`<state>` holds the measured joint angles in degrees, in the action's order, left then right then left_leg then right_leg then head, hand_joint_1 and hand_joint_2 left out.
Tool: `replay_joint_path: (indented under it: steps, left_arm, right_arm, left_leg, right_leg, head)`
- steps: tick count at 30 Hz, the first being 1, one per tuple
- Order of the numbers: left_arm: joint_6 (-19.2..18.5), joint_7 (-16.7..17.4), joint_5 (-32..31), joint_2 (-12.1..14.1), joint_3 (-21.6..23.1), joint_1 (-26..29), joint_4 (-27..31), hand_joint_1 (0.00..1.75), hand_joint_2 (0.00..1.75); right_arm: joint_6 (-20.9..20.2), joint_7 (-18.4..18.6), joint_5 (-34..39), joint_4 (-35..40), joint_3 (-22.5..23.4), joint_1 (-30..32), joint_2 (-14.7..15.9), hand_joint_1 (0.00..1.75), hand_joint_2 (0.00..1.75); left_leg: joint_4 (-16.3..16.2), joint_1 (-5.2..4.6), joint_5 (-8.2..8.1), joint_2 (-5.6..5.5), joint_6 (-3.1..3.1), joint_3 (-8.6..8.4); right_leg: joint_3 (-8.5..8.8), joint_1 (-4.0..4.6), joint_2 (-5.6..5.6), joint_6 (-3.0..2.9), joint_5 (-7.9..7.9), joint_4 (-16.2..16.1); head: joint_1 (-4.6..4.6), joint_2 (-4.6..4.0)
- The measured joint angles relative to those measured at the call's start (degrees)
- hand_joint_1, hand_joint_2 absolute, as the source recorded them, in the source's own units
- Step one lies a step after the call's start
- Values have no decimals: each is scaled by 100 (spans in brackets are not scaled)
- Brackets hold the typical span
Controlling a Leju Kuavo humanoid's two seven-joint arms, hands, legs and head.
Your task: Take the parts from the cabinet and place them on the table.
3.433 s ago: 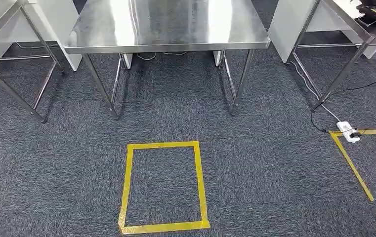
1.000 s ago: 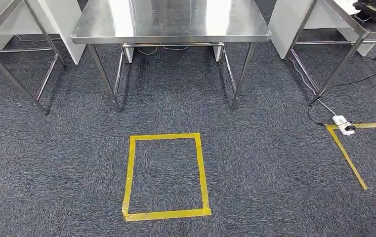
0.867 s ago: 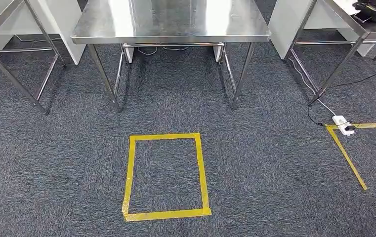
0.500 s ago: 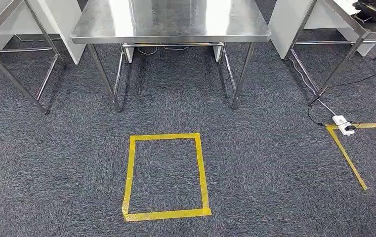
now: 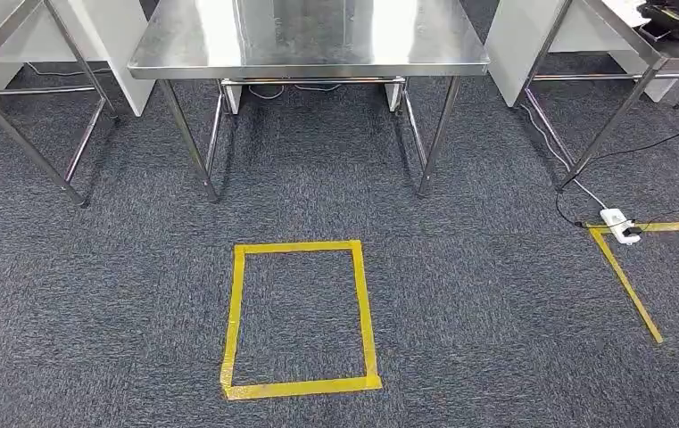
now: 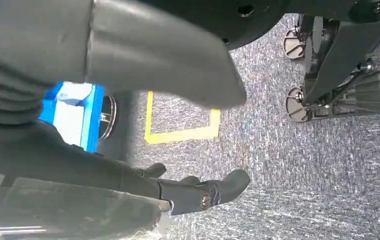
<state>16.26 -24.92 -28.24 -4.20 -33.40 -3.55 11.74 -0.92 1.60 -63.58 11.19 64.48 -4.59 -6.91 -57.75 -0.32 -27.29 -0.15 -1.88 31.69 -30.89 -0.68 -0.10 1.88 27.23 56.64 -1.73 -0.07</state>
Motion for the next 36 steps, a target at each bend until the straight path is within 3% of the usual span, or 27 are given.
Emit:
replay_joint_path:
  steps: [14, 22, 24, 27, 28, 29, 31, 32, 33, 34, 35, 36]
  left_arm:
    - [0, 2, 0, 0, 0, -4, 0, 0, 0]
    - [0, 2, -11, 7, -11, -5, 0, 0, 0]
    - [0, 2, -20, 11, -17, -5, 0, 0, 0]
    - [0, 2, -35, 13, -48, -5, 0, 0, 0]
    - [0, 2, -35, 11, -55, -10, 0, 0, 0]
    - [0, 2, -37, 7, -57, -16, 0, 0, 0]
    - [0, 2, -42, 11, -68, -20, 0, 0, 0]
    - [0, 2, -42, 4, -74, -16, 0, 0, 0]
    - [0, 2, -42, 4, -79, -11, 0, 0, 0]
    - [0, 2, -42, 0, -79, -9, 0, 0, 0]
    - [0, 2, -42, -4, -79, -9, -2, 0, 0]
    - [0, 2, -42, -11, -81, -11, -2, 0, 0]
  right_arm:
    - [0, 2, 7, 0, 0, 0, 4, 0, 175]
    - [-11, 37, -18, 0, -11, 0, 4, 0, 175]
    - [-11, 39, -28, 0, -17, 0, 2, 0, 175]
    - [-7, 39, -41, 0, -20, -6, -2, 0, 175]
    - [-4, 39, -44, 0, -22, -7, -2, 0, 175]
    - [2, 39, -46, 0, -22, -4, 4, 0, 175]
    - [22, 39, -50, 0, -22, -1, 2, 0, 175]
    - [33, 39, -50, 0, -22, 1, 4, 0, 175]
    - [35, 39, -50, 0, -22, 7, 2, 0, 175]
    - [39, 39, -50, 0, -22, 14, 4, 0, 175]
    - [48, 39, -50, 0, -22, 15, 13, 0, 175]
    - [48, 39, -52, 0, -24, 11, 20, 0, 175]
  left_leg:
    - [0, 0, 0, 0, 0, 0]
    - [-22, -33, -4, -1, -8, 12]
    - [-34, -40, -6, -1, -24, 22]
    - [11, -47, 29, -9, -94, 35]
    - [76, 25, 91, 3, -151, 3]
    - [87, 27, 110, 2, -184, 15]
    - [86, 36, 130, -1, -208, 57]
    - [81, 34, 139, -5, -203, 83]
    - [78, 34, 151, -14, -185, 98]
    - [76, 34, 160, -31, -169, 107]
    - [71, 37, 167, -51, -157, 109]
    - [65, 50, 174, -80, -135, 109]
  right_leg:
    - [0, 0, 0, 0, 0, 0]
    - [0, -32, 0, 32, -20, -5]
    - [-1, -43, -1, 47, -28, -8]
    - [7, -46, -5, 105, -55, -41]
    - [-46, -54, -2, 120, -6, 31]
    - [-104, -56, 3, 84, 134, 210]
    - [-482, -69, 2, 16, 577, 1054]
    - [-699, -81, 4, 11, 768, 1542]
    - [-807, -69, 6, 43, 838, 1818]
    - [-758, -67, 6, 87, 792, 1761]
    - [-549, -74, 5, 142, 646, 1417]
    - [-236, -86, 7, 197, 438, 854]
  head:
    - [0, 0]
    - [0, 0]
    - [0, 0]
    - [2, 0]
    - [2, 0]
    - [-11, 0]
    - [-74, 0]
    - [-66, 0]
    - [-79, 0]
    - [-74, 0]
    - [-74, 0]
    - [-81, 0]
